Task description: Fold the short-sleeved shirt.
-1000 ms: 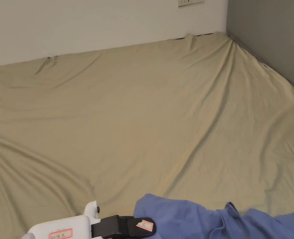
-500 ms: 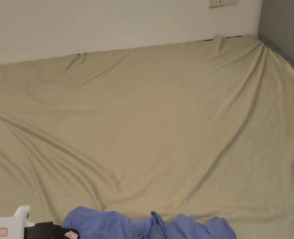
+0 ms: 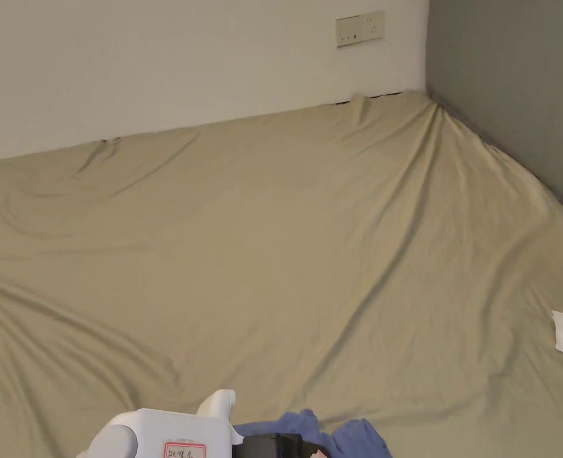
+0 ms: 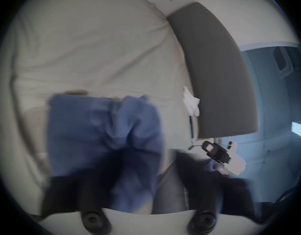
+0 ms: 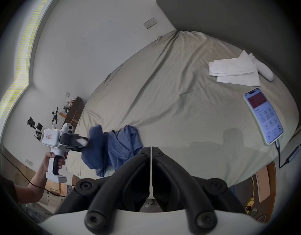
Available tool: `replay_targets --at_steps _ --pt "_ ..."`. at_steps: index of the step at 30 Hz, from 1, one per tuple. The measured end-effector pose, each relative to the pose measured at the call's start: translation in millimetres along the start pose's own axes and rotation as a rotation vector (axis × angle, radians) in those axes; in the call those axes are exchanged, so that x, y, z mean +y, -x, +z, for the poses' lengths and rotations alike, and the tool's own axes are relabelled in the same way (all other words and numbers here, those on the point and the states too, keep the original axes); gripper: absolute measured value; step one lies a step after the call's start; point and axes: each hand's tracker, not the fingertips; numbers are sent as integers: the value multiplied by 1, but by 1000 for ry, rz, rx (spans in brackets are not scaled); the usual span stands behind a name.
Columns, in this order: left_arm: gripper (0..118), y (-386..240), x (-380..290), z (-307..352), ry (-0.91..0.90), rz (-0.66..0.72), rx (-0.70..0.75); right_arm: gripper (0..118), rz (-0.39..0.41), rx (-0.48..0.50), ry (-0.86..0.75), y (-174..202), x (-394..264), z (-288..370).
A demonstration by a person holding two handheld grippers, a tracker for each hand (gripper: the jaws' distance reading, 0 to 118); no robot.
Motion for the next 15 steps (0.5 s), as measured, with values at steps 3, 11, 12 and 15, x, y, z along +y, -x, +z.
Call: replay_targets --at_steps 3,11,12,15 --pt "118 2 5 3 -26 46 12 3 -28 -13 -20 -11 -5 11" --pt "3 62 -19 -18 -37 126 31 3 -89 -28 -18 -31 -16 14" --pt "3 68 -21 -29 -34 142 11 3 -94 -26 -16 -31 -16 13" --pt "2 79 -22 -65 -27 200 -21 3 -99 -32 -10 -32 -18 11"
